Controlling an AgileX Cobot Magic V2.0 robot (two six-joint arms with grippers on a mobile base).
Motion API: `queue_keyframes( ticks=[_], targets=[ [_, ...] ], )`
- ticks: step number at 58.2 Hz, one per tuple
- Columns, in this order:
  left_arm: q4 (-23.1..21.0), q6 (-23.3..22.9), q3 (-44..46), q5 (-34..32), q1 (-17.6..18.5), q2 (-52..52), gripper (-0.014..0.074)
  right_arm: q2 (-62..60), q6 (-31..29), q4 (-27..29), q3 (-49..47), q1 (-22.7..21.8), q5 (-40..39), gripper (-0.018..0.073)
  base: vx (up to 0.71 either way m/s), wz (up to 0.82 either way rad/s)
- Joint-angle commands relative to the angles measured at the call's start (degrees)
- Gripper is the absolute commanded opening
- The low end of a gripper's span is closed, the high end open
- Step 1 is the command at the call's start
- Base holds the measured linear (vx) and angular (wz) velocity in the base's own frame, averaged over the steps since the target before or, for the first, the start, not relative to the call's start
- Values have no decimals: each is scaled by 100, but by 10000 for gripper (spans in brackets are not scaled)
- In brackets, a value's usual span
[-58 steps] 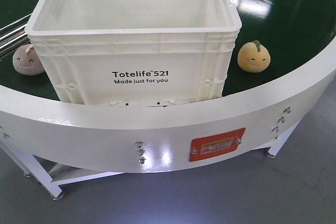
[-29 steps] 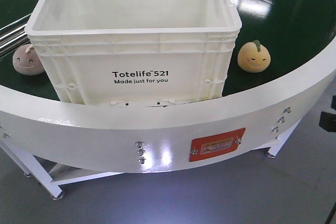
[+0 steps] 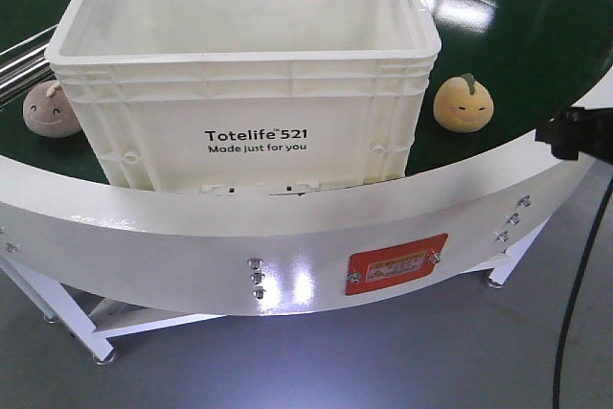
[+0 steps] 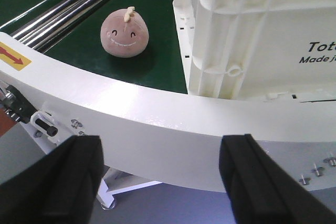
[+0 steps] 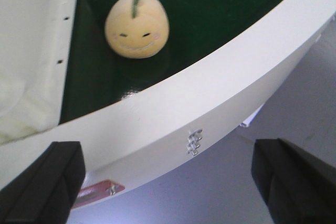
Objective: Place moving items into box and shelve
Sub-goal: 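Reach the right gripper down and grasp the yellow peach plush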
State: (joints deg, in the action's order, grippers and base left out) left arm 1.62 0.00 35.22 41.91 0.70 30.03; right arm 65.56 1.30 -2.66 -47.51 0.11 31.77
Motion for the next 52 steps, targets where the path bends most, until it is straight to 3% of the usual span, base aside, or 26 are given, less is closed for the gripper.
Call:
queue_keyframes(
  ticks=[1, 14, 30, 40, 52],
  targets=[
    [-35, -34, 146, -350, 22, 53, 584, 477, -304, 266, -683, -236, -94, 702, 0, 0],
    [-35, -34, 146, -346, 22, 53, 584, 1861, -1858, 1588, -1874, -278, 25, 694, 0, 0],
    [-35, -34, 146, -345, 22, 53, 570, 3275, -3065, 2809, -3021, -278, 29, 683, 0, 0],
    [-35, -34, 146, -340, 22, 53, 569, 4083, -3594, 2964, -3629, -278, -87, 678, 0, 0],
    [-35, -34, 146, -340, 22, 53, 569, 4810, -3768, 2997, -3932, -274, -277, 671, 0, 0]
  ],
)
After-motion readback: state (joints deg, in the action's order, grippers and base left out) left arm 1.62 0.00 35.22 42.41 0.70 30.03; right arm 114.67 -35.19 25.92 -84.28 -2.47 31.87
